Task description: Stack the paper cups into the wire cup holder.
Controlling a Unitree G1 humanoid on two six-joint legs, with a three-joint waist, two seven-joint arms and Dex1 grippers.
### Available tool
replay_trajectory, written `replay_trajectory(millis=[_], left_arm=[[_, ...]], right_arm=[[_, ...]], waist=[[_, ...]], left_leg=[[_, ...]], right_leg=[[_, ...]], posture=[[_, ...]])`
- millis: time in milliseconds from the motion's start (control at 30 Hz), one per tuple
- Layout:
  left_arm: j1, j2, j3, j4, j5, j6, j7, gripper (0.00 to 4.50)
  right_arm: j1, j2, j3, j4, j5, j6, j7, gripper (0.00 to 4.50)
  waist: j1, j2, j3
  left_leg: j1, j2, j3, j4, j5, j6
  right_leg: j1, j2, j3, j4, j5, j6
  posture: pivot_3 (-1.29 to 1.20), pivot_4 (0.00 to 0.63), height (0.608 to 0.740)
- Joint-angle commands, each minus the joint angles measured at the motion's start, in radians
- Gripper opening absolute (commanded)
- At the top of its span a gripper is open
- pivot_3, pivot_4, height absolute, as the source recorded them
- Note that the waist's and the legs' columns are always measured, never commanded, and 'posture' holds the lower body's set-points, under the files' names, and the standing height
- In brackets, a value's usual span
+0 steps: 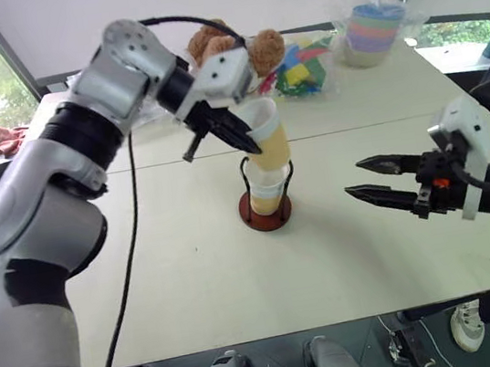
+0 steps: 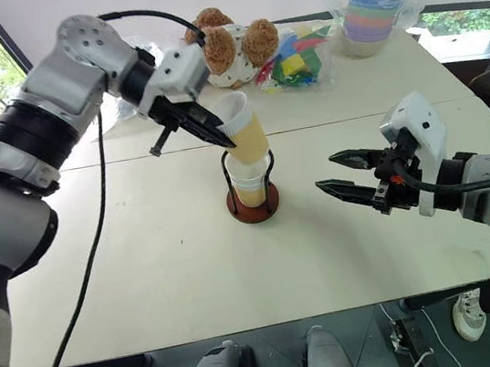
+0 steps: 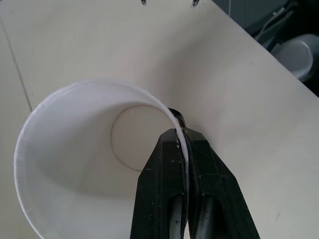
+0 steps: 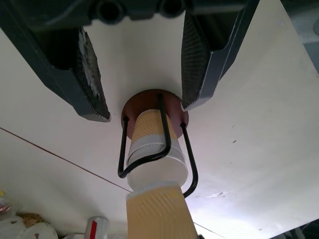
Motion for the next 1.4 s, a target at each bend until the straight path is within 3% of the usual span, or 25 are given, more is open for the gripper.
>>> replay_trajectory(millis=[33,333,400,600,700,833,1067,1133,1233,1400], left_arm=[[-0.054,-0.009,-0.035,0.043,0.008,-0.069,-0.003,0.07],[-0.078,-0.033,-0.12,0.072,0.006,-0.12,-0.003,0.07],[-0.084,-0.039,-0.137,0.078,0.009,-0.126,-0.003,0.9],[-0.094,-0.068,-0.106,0.14,0.028,-0.142,-0.003,4.04],[-0.109,-0.094,0.014,0.211,0.032,-0.106,-0.003,4.04],[-0.11,-0.077,0.317,0.318,0.025,-0.008,0.017,4.04],[0.008,0.033,0.645,0.167,0.039,0.314,0.063,4.04],[0.152,0.079,0.732,0.002,0.02,0.426,0.182,4.04],[0.519,0.132,0.85,-0.382,0.024,0.532,0.432,4.04],[1.03,0.039,1.016,-0.831,0.088,0.53,0.854,4.04]], right_arm=[[0.015,0.0,-0.059,-0.036,0.036,0.0,-0.037,2.45],[0.03,0.006,-0.049,-0.031,0.064,-0.028,-0.097,2.45],[0.031,0.007,-0.04,-0.024,0.059,-0.037,-0.1,2.45],[0.038,0.011,-0.034,-0.02,0.061,-0.043,-0.111,2.45],[0.045,0.024,-0.028,-0.015,0.057,-0.05,-0.119,2.45],[0.039,0.045,0.01,0.041,0.017,-0.083,-0.116,2.45],[0.023,0.049,0.074,0.14,-0.056,-0.146,-0.074,2.45],[0.049,0.079,0.065,0.165,-0.078,-0.182,-0.075,2.45],[0.06,0.159,0.064,0.215,-0.123,-0.254,-0.11,2.45],[0.042,0.263,0.103,0.294,-0.227,-0.364,-0.16,2.45]], waist=[[0.001,0.0,0.0],[0.018,0.0,0.0],[0.019,0.0,0.0],[0.02,0.0,0.0],[0.019,0.0,0.0],[0.014,-0.001,0.0],[0.012,0.0,0.0],[0.011,0.002,-0.001],[0.007,0.004,-0.003],[0.014,0.002,-0.002]], left_leg=[[0.0,0.0,0.0,0.0,0.0,0.0],[0.0,0.0,0.0,0.0,0.0,0.0],[-0.001,0.0,0.0,0.0,0.0,0.0],[-0.001,0.0,0.0,0.001,0.0,0.0],[-0.001,0.0,0.0,0.001,0.0,0.0],[-0.001,0.0,0.0,0.001,0.0,0.001],[-0.001,0.0,0.001,0.0,0.0,0.001],[-0.001,0.0,0.0,0.0,0.0,0.001],[0.003,0.0,0.0,-0.001,0.0,0.001],[0.001,0.0,0.0,-0.001,0.002,-0.004]], right_leg=[[0.0,0.0,0.0,0.0,0.0,0.0],[0.0,0.0,0.0,-0.001,0.0,0.0],[0.0,0.0,0.0,-0.001,0.0,0.0],[0.0,0.0,0.0,-0.001,0.0,0.0],[0.0,0.0,0.0,-0.001,0.0,0.0],[0.0,0.0,0.0,-0.001,0.0,0.0],[-0.001,0.001,0.0,0.0,0.0,0.001],[-0.001,0.001,0.0,0.001,0.0,0.001],[0.002,0.0,0.0,0.001,0.0,0.001],[0.0,-0.001,0.003,0.003,0.0,0.001]], posture=[[0.0,0.15,0.74],[0.0,0.15,0.74],[0.0,0.15,0.74],[0.0,0.15,0.74],[0.0,0.15,0.74],[0.0,0.15,0.74],[0.0,0.15,0.74],[0.0,0.15,0.74],[0.0,0.15,0.74],[0.0,0.15,0.74]])
